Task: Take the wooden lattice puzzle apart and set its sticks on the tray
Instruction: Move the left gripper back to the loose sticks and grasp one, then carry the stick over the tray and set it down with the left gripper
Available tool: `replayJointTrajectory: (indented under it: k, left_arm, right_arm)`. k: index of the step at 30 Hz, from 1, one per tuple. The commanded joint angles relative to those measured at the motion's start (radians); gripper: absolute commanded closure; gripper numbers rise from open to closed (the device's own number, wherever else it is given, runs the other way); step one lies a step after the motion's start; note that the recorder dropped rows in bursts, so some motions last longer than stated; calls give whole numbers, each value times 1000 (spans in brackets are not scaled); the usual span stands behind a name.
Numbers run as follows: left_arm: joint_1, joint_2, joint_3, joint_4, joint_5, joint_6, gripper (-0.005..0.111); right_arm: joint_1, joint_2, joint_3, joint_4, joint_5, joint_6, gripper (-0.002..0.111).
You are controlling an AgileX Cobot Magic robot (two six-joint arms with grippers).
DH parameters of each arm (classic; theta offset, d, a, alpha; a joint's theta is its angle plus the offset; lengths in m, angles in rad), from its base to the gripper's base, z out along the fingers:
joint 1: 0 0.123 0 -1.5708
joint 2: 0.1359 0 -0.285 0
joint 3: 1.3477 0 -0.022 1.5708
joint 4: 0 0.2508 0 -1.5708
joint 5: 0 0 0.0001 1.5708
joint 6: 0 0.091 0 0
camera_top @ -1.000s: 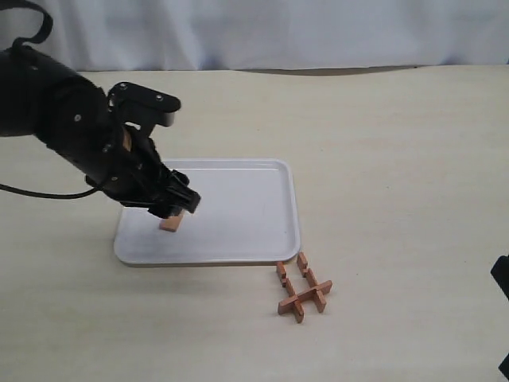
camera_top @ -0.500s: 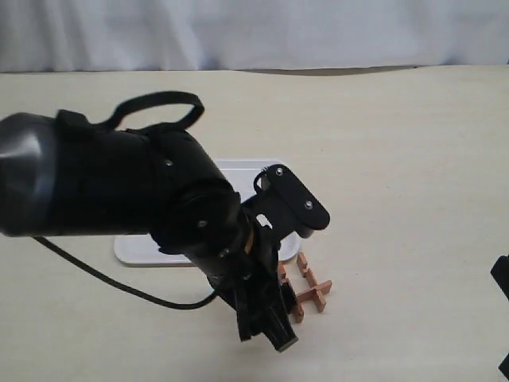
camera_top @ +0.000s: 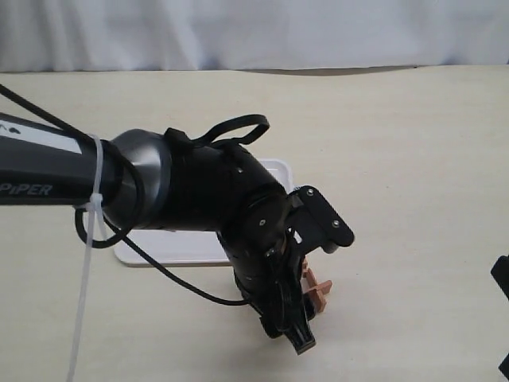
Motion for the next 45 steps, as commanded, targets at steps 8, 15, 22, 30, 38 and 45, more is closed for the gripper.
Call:
replayJointTrajectory:
  k: [8, 15, 22, 30, 38, 45]
  left_arm:
    - [-7, 57, -7, -2, -71, 30, 40]
    - [-7, 60, -7, -6, -99, 30, 70]
    - [-7, 51, -7, -6, -87, 58, 107]
    - [-5, -105, -7, 21, -49, 52, 107]
    - [201, -222, 1, 202, -92, -241, 107]
    - [433, -163, 194, 10, -314, -241, 107]
  right_arm:
    - [0, -4, 2, -2, 1, -7, 104]
    - [0, -4, 2, -2, 1, -7, 104]
    - [0, -4, 2, -2, 1, -7, 104]
    - [0, -4, 2, -2, 1, -7, 104]
    - [0, -4, 2, -2, 1, -7, 104]
    - [0, -4, 2, -2, 1, -7, 104]
